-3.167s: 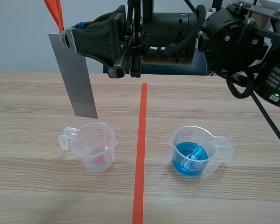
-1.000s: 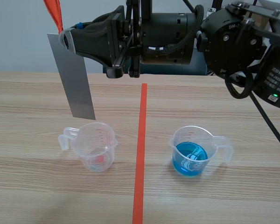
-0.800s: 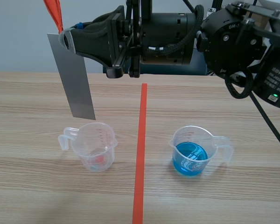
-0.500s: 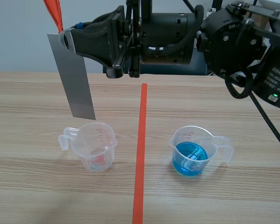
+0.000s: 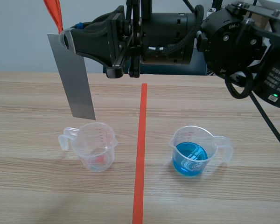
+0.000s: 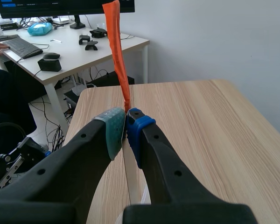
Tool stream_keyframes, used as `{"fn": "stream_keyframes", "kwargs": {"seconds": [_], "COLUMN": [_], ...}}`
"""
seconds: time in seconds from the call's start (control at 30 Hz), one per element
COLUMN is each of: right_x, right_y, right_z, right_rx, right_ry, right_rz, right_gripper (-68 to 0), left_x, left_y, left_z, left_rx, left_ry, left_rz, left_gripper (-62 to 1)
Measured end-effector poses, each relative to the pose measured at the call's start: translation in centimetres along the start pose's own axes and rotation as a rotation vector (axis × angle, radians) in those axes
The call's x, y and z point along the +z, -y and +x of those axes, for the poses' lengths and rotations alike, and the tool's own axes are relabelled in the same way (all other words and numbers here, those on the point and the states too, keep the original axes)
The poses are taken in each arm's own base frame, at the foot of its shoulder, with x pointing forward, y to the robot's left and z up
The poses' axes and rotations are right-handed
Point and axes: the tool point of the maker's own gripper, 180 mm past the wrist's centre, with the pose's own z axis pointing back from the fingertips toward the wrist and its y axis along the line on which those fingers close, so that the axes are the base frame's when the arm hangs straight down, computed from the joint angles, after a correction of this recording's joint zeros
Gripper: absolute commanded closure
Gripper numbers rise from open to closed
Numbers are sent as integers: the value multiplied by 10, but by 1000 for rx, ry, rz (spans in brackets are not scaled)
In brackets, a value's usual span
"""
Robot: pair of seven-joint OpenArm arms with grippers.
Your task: Do the redox reaction experiment. lift the metal plate out of the left beaker
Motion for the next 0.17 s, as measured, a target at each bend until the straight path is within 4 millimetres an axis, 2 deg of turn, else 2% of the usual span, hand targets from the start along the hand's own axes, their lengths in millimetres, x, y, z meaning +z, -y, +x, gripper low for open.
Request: {"fn": "stream_keyframes", "kwargs": {"seconds": [0.17], "right_x": [0], "right_y": [0], "right_z": [0], "right_rx": [0], "right_ry": [0], "right_rz": [0], "right_gripper": [-4], "left_x": [0], "left_y": [0], "left_z": [0], "left_rx": [0], "left_ry": [0], "left_rz": [0], "left_gripper": [-623]}}
